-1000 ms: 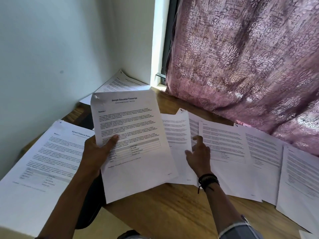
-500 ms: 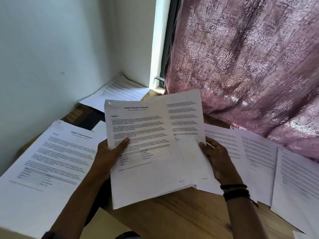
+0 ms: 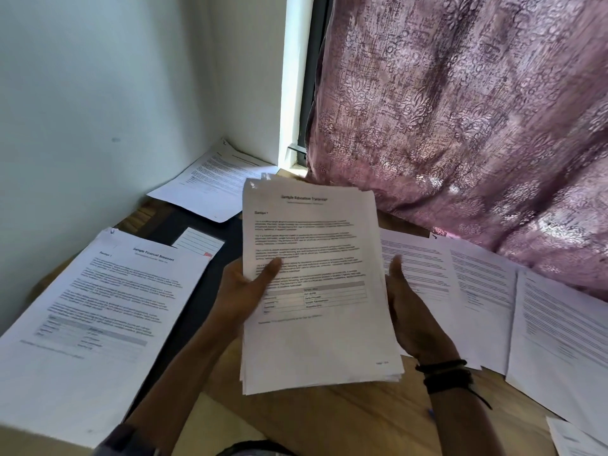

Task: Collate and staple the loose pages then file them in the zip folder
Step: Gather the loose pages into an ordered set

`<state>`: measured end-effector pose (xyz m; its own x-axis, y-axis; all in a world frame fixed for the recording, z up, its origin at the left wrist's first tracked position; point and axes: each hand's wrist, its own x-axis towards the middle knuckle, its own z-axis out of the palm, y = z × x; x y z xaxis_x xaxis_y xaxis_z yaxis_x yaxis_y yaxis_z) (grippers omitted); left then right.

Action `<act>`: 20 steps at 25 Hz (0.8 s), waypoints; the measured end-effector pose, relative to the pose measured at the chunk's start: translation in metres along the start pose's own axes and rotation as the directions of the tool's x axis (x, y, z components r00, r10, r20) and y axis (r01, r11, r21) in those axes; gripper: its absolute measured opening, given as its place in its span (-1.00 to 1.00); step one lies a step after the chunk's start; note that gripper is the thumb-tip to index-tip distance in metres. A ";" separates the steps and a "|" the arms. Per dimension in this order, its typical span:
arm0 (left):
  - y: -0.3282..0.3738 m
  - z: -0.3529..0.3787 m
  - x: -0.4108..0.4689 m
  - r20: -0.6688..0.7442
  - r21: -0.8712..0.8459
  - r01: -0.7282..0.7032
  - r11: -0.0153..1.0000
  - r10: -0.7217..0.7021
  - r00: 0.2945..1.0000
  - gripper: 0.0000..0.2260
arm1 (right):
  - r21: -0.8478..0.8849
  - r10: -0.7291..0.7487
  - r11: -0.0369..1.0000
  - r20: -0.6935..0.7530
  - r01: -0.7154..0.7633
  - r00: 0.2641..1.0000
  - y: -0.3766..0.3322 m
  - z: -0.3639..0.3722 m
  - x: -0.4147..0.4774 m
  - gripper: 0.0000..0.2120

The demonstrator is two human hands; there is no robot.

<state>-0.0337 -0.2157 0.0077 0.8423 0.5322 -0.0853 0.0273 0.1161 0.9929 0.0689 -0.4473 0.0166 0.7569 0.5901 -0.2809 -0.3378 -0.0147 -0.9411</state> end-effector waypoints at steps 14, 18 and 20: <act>0.000 0.015 -0.003 0.023 0.119 -0.294 0.948 0.293 0.956 -0.75 | -0.444 -0.421 0.840 -0.174 0.311 0.890 0.034 0.016 -0.007 -0.65; -0.012 0.014 0.001 0.065 0.193 -0.265 0.945 0.257 0.964 -0.82 | -0.478 -0.388 0.839 -0.193 0.259 0.901 0.035 0.011 -0.004 -0.72; -0.008 0.011 0.004 0.070 0.223 -0.271 0.936 0.262 0.963 -0.86 | -0.447 -0.353 0.869 -0.261 0.212 0.898 0.032 -0.002 0.001 -0.80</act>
<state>-0.0246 -0.2242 0.0002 0.8557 0.4838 0.1838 -0.0827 -0.2227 0.9714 0.0605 -0.4487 -0.0143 0.9454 0.3246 0.0310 0.1168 -0.2484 -0.9616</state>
